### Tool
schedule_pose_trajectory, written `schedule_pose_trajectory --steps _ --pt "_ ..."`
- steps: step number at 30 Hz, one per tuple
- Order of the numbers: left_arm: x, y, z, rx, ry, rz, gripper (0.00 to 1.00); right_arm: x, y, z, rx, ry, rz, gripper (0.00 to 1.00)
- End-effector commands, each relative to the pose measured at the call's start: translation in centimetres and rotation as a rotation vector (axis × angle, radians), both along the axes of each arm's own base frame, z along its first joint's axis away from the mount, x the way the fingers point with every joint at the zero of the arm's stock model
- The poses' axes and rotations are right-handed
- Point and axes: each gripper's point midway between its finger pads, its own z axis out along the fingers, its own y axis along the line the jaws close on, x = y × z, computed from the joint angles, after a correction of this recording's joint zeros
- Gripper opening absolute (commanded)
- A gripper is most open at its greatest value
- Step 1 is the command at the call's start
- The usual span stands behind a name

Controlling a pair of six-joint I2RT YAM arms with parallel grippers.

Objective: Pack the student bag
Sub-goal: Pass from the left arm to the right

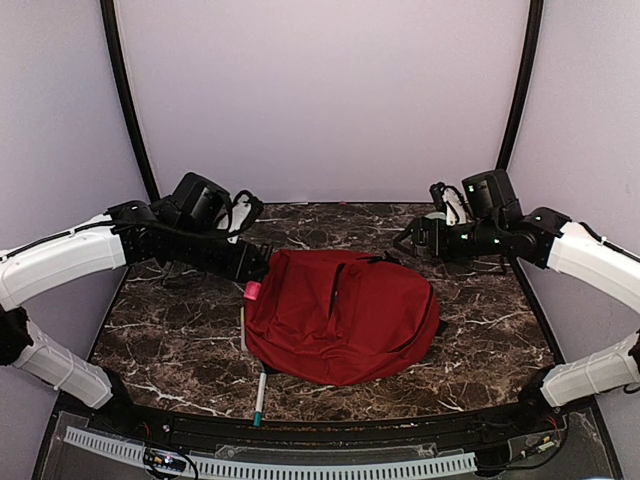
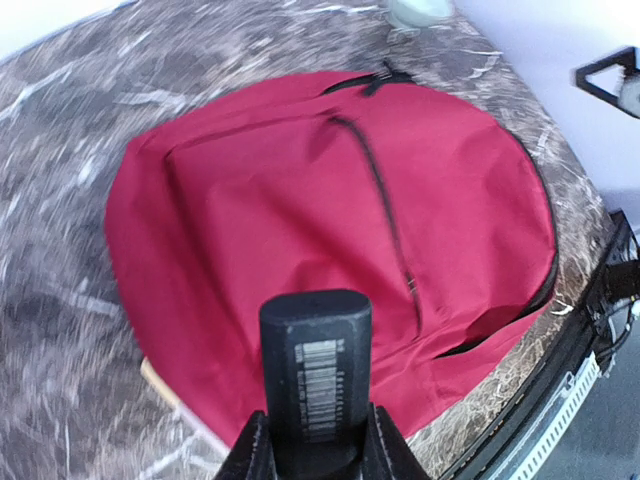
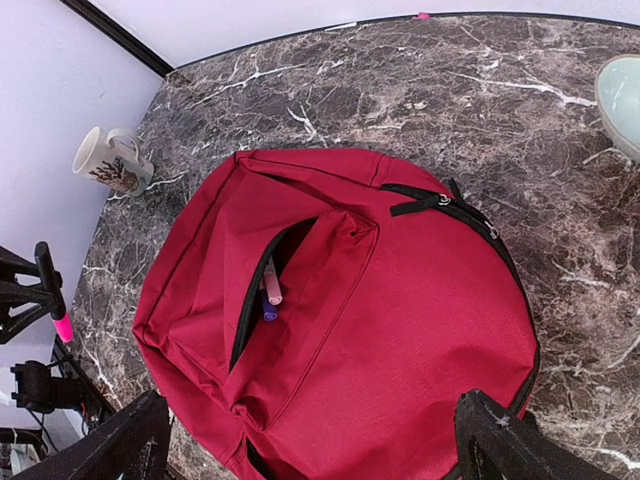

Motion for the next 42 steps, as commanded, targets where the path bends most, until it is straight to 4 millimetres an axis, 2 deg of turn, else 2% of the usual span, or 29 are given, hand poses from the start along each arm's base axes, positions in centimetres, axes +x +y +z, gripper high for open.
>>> schedule_pose_trajectory --steps 1,7,14,17,21,24,29,34,37,39,42 --pt "0.6 -5.0 3.5 -0.08 -0.166 -0.214 0.0 -0.7 0.1 -0.1 0.024 0.024 0.017 1.0" --pt "0.2 -9.4 4.3 -0.139 -0.286 -0.442 0.0 -2.9 -0.3 -0.4 0.046 0.082 0.042 1.0" --pt "-0.3 -12.3 4.6 -0.103 -0.481 -0.68 0.0 -5.8 -1.2 -1.0 0.041 0.198 0.06 1.0" --pt "-0.4 -13.3 3.9 -0.091 -0.497 -0.758 0.0 -6.9 -1.0 -0.3 0.081 0.23 0.076 1.0" --pt "-0.8 -14.8 3.5 -0.095 -0.5 -0.841 0.0 -8.6 0.4 1.6 0.194 0.257 0.168 1.0" --pt "-0.9 -16.2 3.0 -0.098 -0.48 -0.88 0.0 -9.3 1.2 2.3 0.244 0.293 0.213 0.99" --pt "-1.5 -17.9 2.5 -0.096 -0.442 -0.93 0.0 -9.0 2.2 2.6 0.26 0.329 0.221 0.96" --pt "-2.1 -18.8 2.6 -0.099 -0.411 -0.95 0.0 -7.7 3.2 2.6 0.249 0.333 0.2 0.89" --pt "-2.6 -19.3 2.5 -0.098 -0.408 -0.955 0.0 -6.8 4.1 2.6 0.268 0.343 0.2 0.82" --pt "-2.6 -19.7 2.3 -0.087 -0.404 -0.945 0.0 -6.5 4.7 2.2 0.257 0.369 0.213 0.74" --pt "-2.3 -20.1 2.2 -0.073 -0.392 -0.927 0.0 -6.1 5.4 2.7 0.256 0.374 0.23 0.63"
